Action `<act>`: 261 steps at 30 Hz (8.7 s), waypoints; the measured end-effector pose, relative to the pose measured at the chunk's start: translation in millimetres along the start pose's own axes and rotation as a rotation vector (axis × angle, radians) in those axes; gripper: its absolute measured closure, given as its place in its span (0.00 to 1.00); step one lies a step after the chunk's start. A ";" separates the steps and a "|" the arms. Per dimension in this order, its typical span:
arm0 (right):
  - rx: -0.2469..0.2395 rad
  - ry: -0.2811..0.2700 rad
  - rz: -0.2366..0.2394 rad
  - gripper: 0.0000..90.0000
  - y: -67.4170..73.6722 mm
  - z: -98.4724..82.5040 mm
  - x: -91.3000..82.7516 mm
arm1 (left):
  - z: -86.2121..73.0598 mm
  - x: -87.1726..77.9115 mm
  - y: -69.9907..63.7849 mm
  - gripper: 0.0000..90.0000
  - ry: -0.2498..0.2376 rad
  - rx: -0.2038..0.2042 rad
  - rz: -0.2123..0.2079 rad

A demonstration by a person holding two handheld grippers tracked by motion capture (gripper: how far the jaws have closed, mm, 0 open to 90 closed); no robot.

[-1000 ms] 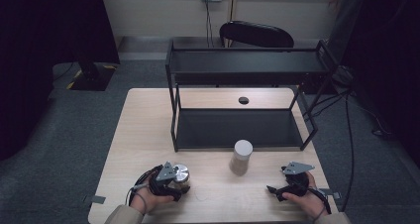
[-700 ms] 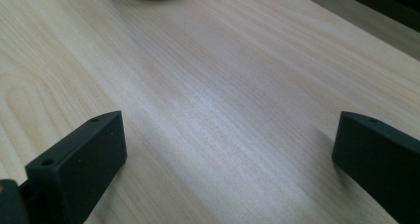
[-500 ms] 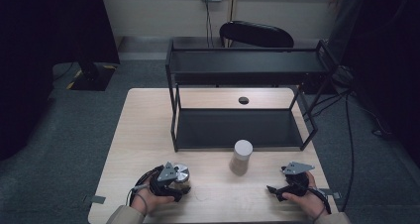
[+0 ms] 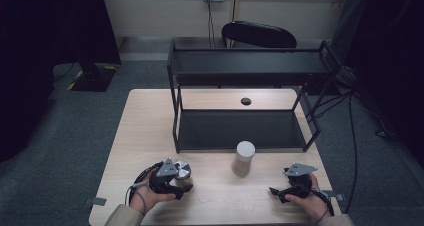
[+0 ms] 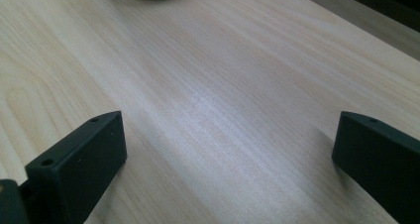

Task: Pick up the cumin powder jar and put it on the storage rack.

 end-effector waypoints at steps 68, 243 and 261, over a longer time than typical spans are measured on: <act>0.001 0.000 0.000 0.00 0.1 0.0 0.0 | 232.4 -74.2 -16.7 0.34 -0.019 0.036 -0.011; 0.005 0.000 -0.005 0.00 1.3 -0.1 -0.2 | 222.7 -69.8 -29.2 0.01 -0.160 -0.027 0.212; 0.005 0.000 -0.006 0.00 1.5 -0.1 -0.2 | 159.3 -50.2 -30.8 0.02 -0.131 -0.012 0.188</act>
Point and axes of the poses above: each handheld gripper's, and its own axes: x roughly forward along the jaws, z roughly out of its top, y roughly to its left, the point moved 4 cm from there along x, roughly forward along the jaws, and after that the axes turned 11 degrees about -x, right-handed, at the moved point
